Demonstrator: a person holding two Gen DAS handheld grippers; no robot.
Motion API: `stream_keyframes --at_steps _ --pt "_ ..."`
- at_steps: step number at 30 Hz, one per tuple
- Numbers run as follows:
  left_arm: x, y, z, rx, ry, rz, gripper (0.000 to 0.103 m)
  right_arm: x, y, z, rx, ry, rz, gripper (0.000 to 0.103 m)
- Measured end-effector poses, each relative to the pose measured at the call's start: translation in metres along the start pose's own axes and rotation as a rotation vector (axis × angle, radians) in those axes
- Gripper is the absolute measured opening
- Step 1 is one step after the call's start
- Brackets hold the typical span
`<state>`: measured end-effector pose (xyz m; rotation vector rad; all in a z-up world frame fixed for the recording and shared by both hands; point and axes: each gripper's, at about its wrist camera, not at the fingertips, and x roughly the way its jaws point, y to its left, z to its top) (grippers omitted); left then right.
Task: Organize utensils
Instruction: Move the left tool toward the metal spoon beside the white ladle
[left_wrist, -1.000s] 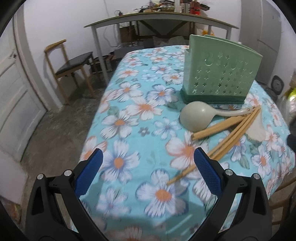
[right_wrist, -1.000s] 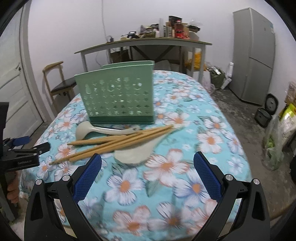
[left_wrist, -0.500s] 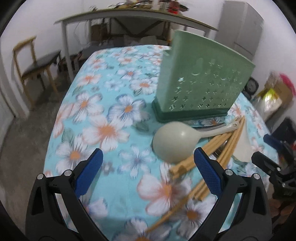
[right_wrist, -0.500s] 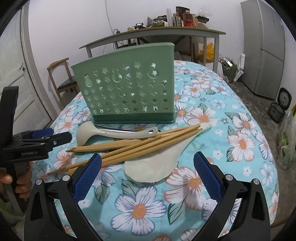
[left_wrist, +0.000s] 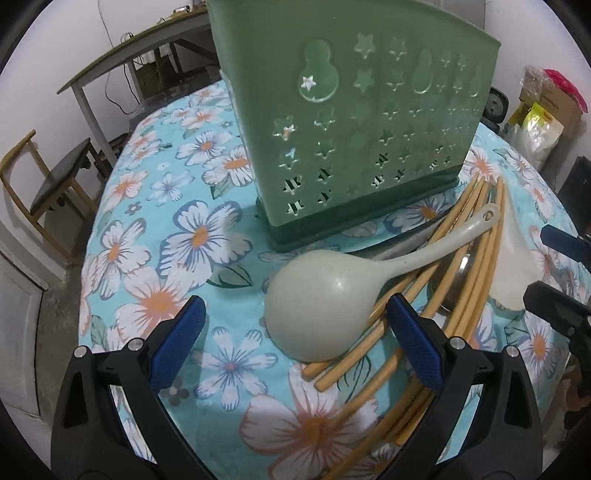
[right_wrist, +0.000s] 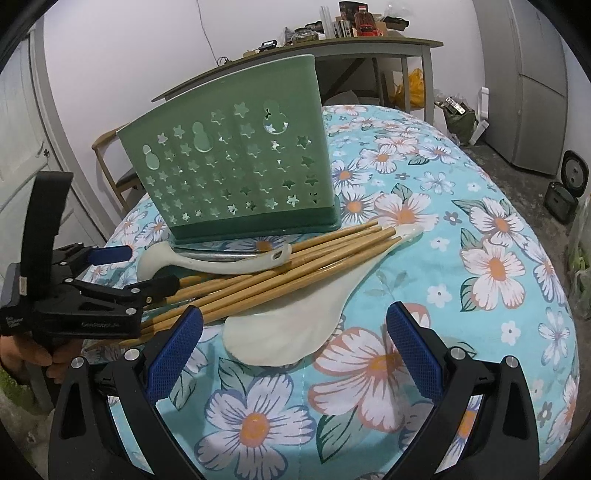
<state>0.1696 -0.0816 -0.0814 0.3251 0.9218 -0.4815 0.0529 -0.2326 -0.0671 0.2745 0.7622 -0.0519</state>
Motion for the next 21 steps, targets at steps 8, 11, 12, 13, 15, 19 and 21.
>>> stream_keyframes --at_steps 8,11,12,13,15,19,21 --pt "-0.005 0.016 0.008 -0.033 0.000 -0.002 0.063 0.001 -0.004 -0.003 0.020 0.001 0.017 0.097" --pt "-0.014 0.023 0.006 -0.046 -0.025 -0.007 0.051 0.000 -0.005 -0.003 0.026 -0.003 0.017 0.097" --pt "-0.016 0.024 0.005 -0.047 -0.036 -0.012 0.049 0.000 -0.006 -0.003 0.026 -0.004 0.017 0.097" --pt "-0.017 0.026 0.005 -0.047 -0.044 -0.013 0.044 0.000 -0.005 -0.003 0.025 -0.006 0.015 0.097" --pt "-0.019 0.027 0.004 -0.041 -0.058 -0.015 0.042 -0.003 -0.005 -0.003 0.019 -0.012 0.008 0.097" --pt "-0.017 0.019 0.000 0.015 -0.079 0.000 0.039 -0.006 -0.004 -0.003 0.011 -0.019 -0.002 0.097" --pt "-0.015 0.018 0.000 0.036 -0.088 0.008 0.038 -0.008 -0.003 -0.003 0.008 -0.021 -0.006 0.097"
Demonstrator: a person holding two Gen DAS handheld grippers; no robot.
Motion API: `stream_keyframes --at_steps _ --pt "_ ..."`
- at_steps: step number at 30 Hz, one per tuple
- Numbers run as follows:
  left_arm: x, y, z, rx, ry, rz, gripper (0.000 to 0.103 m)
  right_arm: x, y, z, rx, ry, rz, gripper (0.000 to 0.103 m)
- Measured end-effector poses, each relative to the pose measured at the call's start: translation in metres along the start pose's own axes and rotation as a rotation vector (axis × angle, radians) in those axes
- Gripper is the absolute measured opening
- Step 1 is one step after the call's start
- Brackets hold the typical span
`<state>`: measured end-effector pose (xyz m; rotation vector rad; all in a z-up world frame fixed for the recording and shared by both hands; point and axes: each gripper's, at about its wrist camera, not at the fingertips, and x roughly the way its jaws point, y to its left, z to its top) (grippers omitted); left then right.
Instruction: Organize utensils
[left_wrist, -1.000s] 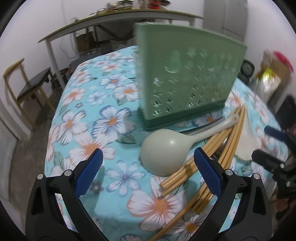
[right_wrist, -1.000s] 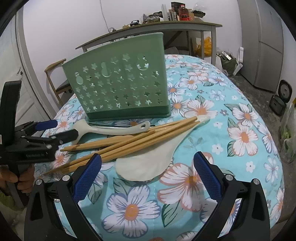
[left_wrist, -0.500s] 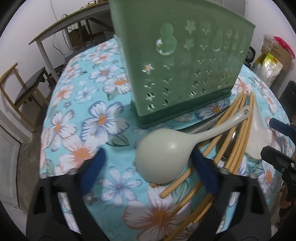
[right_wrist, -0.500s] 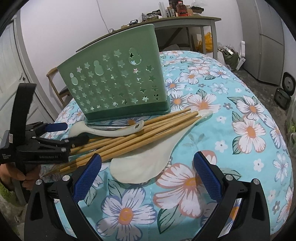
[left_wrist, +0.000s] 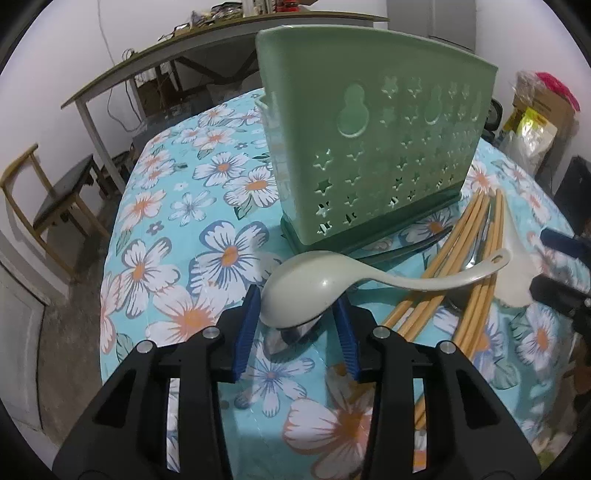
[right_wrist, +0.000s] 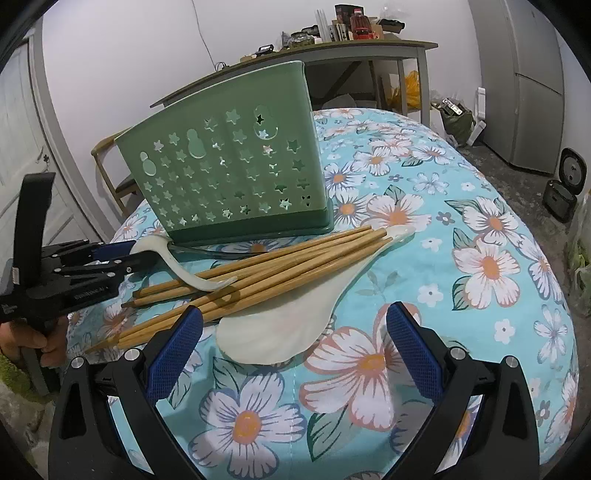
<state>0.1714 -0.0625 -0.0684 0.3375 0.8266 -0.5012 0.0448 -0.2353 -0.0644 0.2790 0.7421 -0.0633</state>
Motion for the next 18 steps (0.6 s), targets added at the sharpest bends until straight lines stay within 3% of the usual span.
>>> stream_keyframes --at_steps 6,11,18 --pt "-0.013 0.009 0.000 -0.035 -0.025 -0.069 0.020 -0.002 0.004 0.001 -0.011 0.004 -0.014 0.097" --pt "-0.020 0.016 -0.003 -0.087 -0.001 -0.139 0.007 -0.004 0.012 0.003 -0.027 0.001 -0.011 0.097" --pt "-0.017 0.038 -0.008 -0.232 0.060 -0.246 0.007 -0.011 0.016 0.003 -0.038 -0.010 -0.018 0.097"
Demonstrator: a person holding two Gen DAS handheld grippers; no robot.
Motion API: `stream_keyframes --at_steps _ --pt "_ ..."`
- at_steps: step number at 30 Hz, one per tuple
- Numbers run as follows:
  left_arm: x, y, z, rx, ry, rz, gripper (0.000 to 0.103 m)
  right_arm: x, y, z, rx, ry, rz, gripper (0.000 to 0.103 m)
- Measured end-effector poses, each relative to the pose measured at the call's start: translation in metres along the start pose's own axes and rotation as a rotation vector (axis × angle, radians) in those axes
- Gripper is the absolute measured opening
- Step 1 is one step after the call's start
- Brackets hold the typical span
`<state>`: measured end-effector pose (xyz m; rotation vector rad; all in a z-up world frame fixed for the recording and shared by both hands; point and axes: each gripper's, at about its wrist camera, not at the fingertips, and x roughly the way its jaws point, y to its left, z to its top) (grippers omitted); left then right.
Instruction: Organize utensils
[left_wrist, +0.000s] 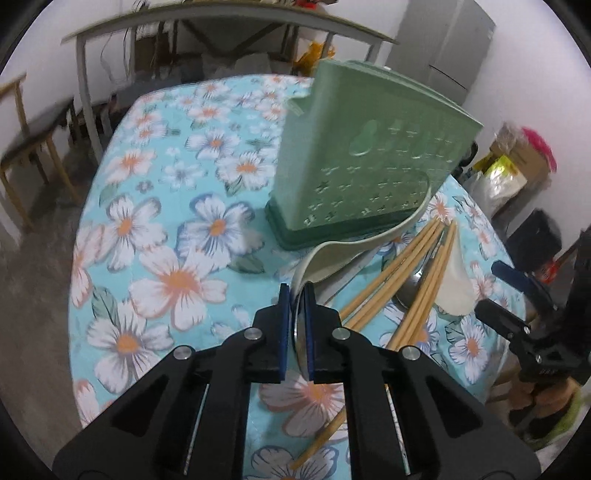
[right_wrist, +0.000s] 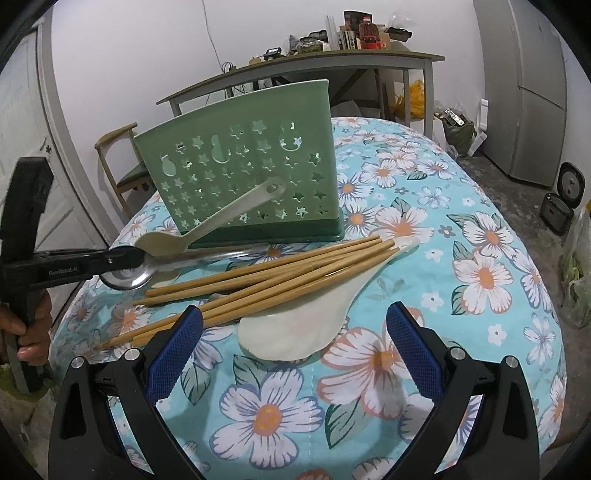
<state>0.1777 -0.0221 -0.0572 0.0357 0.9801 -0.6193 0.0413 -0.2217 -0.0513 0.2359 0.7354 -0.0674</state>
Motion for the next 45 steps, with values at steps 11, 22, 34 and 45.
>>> stream_keyframes --at_steps 11,22,34,45 --pt "-0.005 0.015 -0.023 -0.117 0.022 0.003 0.028 -0.012 0.008 0.001 -0.018 -0.013 0.003 0.097" --pt "-0.013 0.015 -0.039 -0.159 0.000 -0.018 0.031 -0.027 0.014 0.000 -0.030 -0.034 -0.006 0.097" --pt "-0.043 0.010 -0.039 -0.087 -0.074 -0.030 0.002 -0.040 0.021 0.008 -0.062 -0.069 -0.019 0.097" --pt "-0.108 0.084 -0.055 -0.220 -0.124 0.056 0.002 -0.023 0.082 0.035 -0.196 -0.122 0.108 0.092"
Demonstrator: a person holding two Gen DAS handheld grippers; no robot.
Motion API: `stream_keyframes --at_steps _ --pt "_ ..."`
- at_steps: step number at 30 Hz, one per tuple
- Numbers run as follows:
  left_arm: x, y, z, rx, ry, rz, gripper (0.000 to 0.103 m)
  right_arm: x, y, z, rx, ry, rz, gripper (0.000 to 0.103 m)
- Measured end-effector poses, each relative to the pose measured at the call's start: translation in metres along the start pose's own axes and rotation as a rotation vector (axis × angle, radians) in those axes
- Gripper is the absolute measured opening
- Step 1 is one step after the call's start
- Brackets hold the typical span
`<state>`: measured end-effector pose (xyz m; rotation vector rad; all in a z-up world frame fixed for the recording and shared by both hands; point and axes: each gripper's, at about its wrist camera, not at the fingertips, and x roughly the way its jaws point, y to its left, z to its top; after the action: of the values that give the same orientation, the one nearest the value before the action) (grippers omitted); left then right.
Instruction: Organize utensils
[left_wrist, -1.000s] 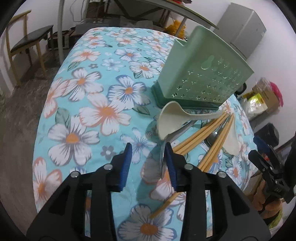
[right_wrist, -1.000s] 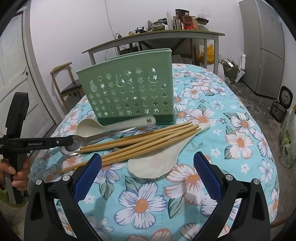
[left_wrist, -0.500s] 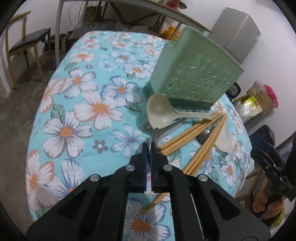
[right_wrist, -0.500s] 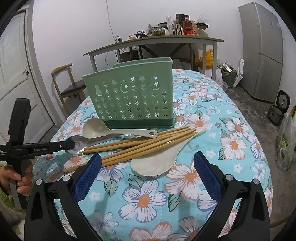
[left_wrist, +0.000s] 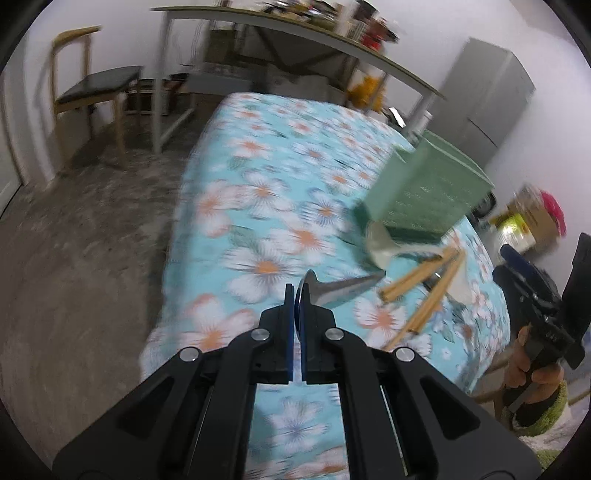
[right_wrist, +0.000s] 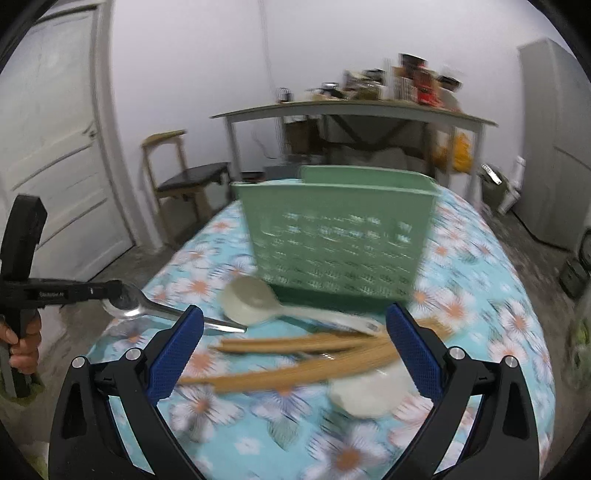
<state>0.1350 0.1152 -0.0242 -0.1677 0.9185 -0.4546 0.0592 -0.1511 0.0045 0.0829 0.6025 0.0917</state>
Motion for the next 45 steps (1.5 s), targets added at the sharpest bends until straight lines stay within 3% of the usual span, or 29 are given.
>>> stream_keyframes --at_steps 7,10,14,21,25,26,38,45 --pt "-0.026 0.043 0.007 -0.093 -0.091 0.035 0.002 0.054 0.059 0.008 -0.132 0.069 0.053 0.071" --pt "-0.033 0.061 0.009 -0.132 -0.123 0.051 0.002 0.080 0.084 0.004 -0.236 0.117 -0.006 0.061" --pt "-0.030 0.082 0.008 -0.183 -0.130 0.059 0.002 0.111 0.113 -0.001 -0.384 0.174 -0.153 0.051" --pt "-0.023 0.098 0.002 -0.221 -0.118 0.050 0.002 0.142 0.124 -0.006 -0.455 0.253 -0.289 0.030" --pt "-0.025 0.095 0.003 -0.211 -0.129 0.057 0.002 0.142 0.115 -0.001 -0.392 0.277 -0.280 0.006" --pt "-0.027 0.093 0.002 -0.206 -0.132 0.059 0.002 0.137 0.112 0.001 -0.369 0.265 -0.274 0.005" --pt "-0.056 0.052 0.016 -0.139 -0.222 0.033 0.002 0.049 0.048 0.040 -0.029 0.119 -0.070 0.004" --pt "-0.069 0.001 0.043 -0.039 -0.291 -0.015 0.002 -0.005 -0.001 0.055 0.122 0.012 -0.001 0.004"
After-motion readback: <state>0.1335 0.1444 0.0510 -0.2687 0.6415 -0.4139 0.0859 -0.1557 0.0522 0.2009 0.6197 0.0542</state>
